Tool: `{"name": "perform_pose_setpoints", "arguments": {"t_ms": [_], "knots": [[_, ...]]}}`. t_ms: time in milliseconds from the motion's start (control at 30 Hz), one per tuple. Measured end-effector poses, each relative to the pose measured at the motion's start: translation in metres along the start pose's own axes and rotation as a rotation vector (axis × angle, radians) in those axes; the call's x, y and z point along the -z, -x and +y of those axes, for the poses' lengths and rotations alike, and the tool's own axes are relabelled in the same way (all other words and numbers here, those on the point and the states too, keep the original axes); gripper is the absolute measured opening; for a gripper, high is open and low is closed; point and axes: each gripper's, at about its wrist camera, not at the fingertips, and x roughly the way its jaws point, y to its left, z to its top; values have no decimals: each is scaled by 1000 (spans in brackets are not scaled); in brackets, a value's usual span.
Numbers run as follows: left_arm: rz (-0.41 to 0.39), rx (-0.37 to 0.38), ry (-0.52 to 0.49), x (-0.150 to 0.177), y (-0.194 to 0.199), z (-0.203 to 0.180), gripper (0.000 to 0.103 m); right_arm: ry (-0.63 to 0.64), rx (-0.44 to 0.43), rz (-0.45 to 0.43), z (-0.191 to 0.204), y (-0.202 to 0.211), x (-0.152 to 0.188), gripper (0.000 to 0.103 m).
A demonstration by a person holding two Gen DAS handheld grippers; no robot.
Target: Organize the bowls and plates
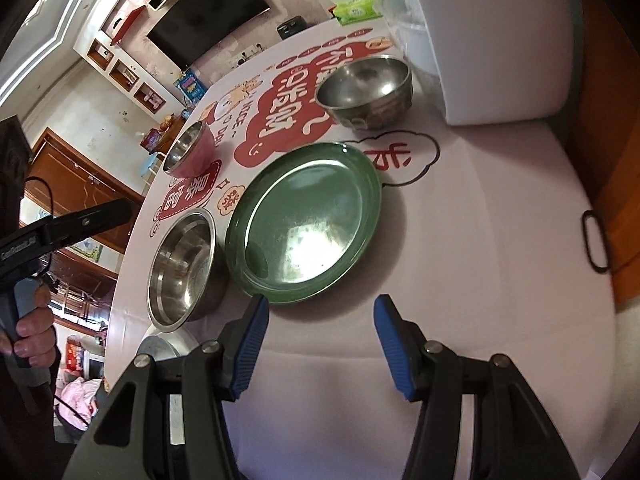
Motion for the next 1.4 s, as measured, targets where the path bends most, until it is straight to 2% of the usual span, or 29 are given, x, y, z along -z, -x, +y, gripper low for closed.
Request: {"name": "perform_pose_setpoints", "arguments": {"t_ms": [467,700,800,1000,1067,1400], "knots": [[45,48,-53,-28,-72,-7,72,27,-78,-33,-5,-27,-9,55],[109,69,-51,-30,-103,-9,62,34,-75,-37,-8,-36,-13,55],[108,71,-54,-32,-109,-9,59,20,-74,-33,-11,-39,-13,55],[125,88,-34,-36,-123,-4,47,20,-66,-39,-15,-41,-14,55],[127,90,-29,-37,-126,-2,46,25,-64,-39,-15,-43,-14,55],[169,80,-46,-43,-143,-2,39,40,-43,-35,-14,-48,-16,40]]}}
